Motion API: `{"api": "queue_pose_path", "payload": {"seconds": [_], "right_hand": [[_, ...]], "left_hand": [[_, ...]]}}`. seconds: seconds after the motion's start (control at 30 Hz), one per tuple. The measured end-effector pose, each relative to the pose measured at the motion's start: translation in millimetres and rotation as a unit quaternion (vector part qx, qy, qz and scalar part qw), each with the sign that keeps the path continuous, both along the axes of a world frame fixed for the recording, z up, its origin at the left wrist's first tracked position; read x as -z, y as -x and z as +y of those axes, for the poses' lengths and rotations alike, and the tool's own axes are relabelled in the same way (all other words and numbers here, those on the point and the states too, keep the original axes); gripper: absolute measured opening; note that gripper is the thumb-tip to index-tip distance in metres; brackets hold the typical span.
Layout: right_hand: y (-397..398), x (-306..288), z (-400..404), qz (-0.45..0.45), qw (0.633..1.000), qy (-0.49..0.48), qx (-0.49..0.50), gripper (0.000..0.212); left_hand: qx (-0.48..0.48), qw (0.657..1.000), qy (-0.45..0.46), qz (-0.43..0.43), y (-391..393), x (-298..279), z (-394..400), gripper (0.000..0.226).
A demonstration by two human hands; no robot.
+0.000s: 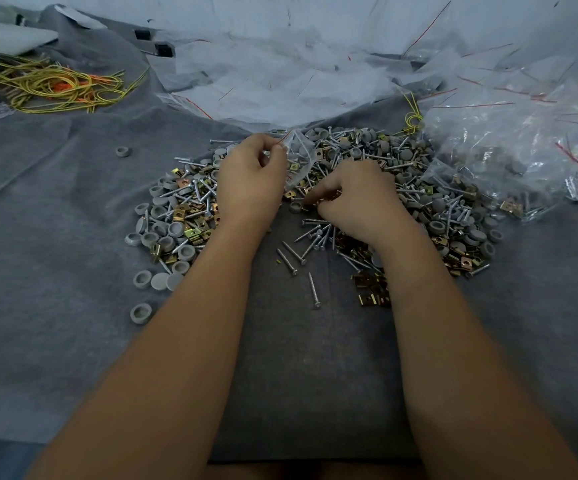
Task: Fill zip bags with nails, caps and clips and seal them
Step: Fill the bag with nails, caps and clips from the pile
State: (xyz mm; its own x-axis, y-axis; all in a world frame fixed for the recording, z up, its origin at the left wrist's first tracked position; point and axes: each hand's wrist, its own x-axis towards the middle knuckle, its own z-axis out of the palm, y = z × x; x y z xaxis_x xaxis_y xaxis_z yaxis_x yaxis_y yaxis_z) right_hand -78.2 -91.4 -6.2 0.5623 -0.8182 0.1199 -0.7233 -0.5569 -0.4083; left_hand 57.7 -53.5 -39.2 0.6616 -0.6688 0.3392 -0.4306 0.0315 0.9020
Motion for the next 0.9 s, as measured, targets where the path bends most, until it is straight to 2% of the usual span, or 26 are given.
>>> {"api": "queue_pose_path", "payload": {"seconds": [0.17,0.4,0.53,0.6,0.8,0.9], "right_hand": [[-0.8,2.4,-1.0,0.045,0.999,0.013,-0.02,0.031],[-6.0,12.5,-4.8,0.018,0.996,0.084,-0.017,0.02],[-6.2,15.5,-7.4,-0.154,0.987,0.041,-0.001,0.018],[-7.0,15.0,-6.4,-0.211,0.977,0.02,0.012,0.015],[-6.1,12.0,-7.2,-0.286,0.958,0.008,0.035,0.019],[-5.1,11.3,-8.3,-0.306,0.951,-0.011,0.033,0.022]], "left_hand": [[-0.001,1.0,0.001,0.005,-0.2,-0.3,-0.6,0.016],[0.0,1.0,0.003,0.003,-0.5,0.2,0.0,0.016],[0.001,1.0,0.005,0.003,-0.3,0.3,0.1,0.017],[0.0,1.0,0.007,-0.001,-0.4,0.0,0.2,0.017],[-0.021,0.999,0.029,0.004,0.0,0.7,1.8,0.01],[-0.022,0.999,0.043,-0.012,0.4,1.2,4.9,0.016]]}}
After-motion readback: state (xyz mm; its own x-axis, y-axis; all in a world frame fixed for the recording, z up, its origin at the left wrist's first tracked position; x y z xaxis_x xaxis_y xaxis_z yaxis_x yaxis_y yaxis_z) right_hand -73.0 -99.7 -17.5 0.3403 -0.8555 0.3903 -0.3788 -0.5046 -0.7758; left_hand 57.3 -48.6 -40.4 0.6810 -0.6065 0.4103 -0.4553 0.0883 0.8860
